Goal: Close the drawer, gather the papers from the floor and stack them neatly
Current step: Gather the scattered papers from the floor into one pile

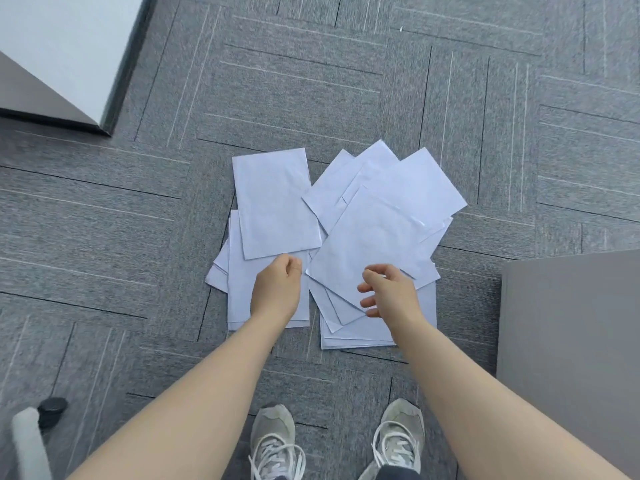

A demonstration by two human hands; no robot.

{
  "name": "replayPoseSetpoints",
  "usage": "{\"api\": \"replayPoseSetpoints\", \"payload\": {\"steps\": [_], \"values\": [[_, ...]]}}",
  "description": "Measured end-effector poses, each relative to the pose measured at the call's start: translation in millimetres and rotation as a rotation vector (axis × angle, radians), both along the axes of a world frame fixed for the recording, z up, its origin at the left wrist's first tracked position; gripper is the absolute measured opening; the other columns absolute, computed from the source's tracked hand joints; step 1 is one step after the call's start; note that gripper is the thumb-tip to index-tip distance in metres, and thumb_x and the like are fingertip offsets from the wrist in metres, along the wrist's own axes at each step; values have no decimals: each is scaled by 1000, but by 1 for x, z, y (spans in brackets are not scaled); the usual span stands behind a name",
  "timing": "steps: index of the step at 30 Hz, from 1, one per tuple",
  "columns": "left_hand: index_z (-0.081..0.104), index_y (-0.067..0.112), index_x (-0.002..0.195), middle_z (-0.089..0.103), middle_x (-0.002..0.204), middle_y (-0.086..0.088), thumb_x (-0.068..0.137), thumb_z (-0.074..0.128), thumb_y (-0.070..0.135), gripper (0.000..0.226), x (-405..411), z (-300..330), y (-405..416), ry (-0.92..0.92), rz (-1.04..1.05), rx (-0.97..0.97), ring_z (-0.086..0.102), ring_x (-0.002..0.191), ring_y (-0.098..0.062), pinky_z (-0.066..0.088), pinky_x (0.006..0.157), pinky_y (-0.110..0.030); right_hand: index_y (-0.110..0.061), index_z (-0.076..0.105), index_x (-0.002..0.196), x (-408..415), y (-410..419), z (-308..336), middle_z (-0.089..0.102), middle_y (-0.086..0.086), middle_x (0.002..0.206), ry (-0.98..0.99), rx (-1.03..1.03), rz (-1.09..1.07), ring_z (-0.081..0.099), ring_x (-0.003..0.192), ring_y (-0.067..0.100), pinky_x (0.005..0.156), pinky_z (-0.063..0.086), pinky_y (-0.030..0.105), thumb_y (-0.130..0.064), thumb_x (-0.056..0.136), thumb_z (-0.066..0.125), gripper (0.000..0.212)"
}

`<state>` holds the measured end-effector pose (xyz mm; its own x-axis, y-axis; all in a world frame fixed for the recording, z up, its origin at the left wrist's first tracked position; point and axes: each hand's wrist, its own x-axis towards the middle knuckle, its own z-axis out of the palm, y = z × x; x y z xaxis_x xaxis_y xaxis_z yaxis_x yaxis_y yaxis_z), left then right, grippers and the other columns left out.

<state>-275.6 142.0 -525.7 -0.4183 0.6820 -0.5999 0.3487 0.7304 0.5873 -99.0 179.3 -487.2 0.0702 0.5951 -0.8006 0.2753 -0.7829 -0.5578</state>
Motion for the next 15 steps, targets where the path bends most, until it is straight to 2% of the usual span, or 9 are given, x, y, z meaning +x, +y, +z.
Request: {"api": "replayPoseSetpoints", "payload": {"steps": [4, 8, 11, 13, 15], "values": [[59, 22, 88, 67, 88, 1, 96, 39, 36, 27, 5, -55, 9, 1, -3, -5, 64, 84, -22, 52, 72, -39, -16, 60, 110, 14, 15, -59, 66, 6, 90, -34, 20, 32, 57, 64, 22, 57, 47, 31, -20, 92, 55, 20], [61, 22, 96, 63, 91, 4, 96, 44, 38, 23, 7, -104, 26, 25, -53, -3, 58, 86, -20, 42, 65, -30, -15, 60, 115, 27, 33, -114, 66, 7, 93, -82, 23, 96, 58, 66, 22, 62, 49, 34, -21, 90, 56, 26], [62, 23, 109, 63, 105, 6, 94, 47, 39, 26, 8, -136, 42, 10, -71, 2, 57, 95, -17, 46, 77, -30, -14, 59, 117, 39, 47, -150, 65, 8, 95, -142, 32, 138, 59, 68, 23, 62, 49, 34, -21, 89, 57, 29], [60, 22, 120, 63, 115, 5, 93, 49, 37, 32, 10, -155, 54, 18, -101, 8, 57, 103, -16, 47, 86, -31, -14, 58, 118, 49, 55, -172, 62, 6, 88, -188, 35, 141, 58, 69, 23, 64, 51, 35, -21, 88, 57, 30], [57, 22, 128, 61, 126, 4, 92, 51, 35, 39, 13, -173, 64, 26, -147, 15, 56, 112, -16, 46, 91, -31, -14, 58, 119, 58, 62, -192, 60, 1, 82, -255, 43, 150, 61, 73, 25, 75, 56, 41, -22, 86, 57, 34]]}}
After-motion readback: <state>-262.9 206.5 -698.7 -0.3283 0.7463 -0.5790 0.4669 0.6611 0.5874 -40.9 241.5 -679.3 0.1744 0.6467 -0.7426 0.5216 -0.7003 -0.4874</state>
